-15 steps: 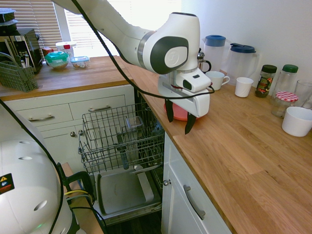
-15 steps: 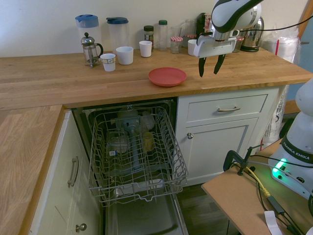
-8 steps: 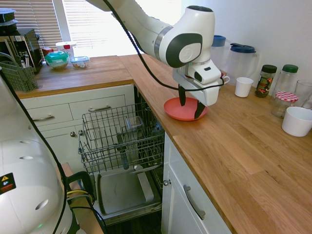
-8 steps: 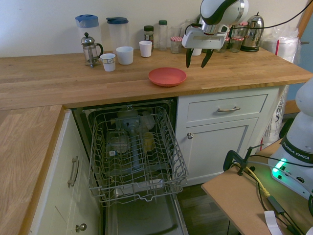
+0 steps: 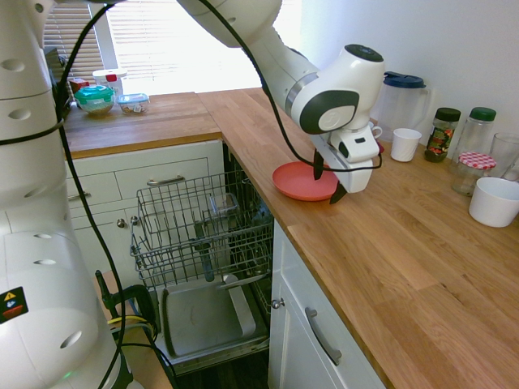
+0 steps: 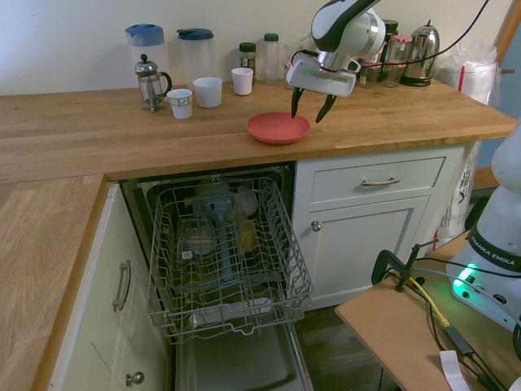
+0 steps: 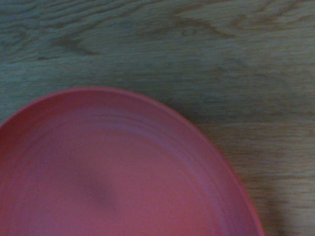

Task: Put the plate in the dishwasher

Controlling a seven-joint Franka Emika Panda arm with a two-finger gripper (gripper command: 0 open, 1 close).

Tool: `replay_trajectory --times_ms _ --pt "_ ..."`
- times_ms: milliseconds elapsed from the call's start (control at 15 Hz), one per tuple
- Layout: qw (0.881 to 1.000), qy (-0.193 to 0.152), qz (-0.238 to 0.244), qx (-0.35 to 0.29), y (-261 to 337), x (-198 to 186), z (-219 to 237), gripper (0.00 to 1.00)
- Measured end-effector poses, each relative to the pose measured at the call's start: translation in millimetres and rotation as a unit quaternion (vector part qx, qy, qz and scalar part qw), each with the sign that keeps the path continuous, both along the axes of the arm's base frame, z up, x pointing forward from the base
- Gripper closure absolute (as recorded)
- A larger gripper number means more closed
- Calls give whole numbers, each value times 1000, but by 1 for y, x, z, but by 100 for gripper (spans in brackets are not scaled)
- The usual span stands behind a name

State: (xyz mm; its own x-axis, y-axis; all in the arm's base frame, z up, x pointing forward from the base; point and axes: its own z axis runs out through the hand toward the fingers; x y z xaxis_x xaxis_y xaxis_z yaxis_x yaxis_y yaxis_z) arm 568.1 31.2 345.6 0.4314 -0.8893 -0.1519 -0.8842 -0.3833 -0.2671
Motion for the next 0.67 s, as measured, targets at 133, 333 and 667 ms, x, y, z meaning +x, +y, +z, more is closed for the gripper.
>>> replay_trajectory --times_ms 133,333,667 --pt "1000 5 -2 8 0 6 -6 100" --pt "1000 5 3 15 1 9 -10 100" --pt "1000 9 7 24 1 9 -11 100"
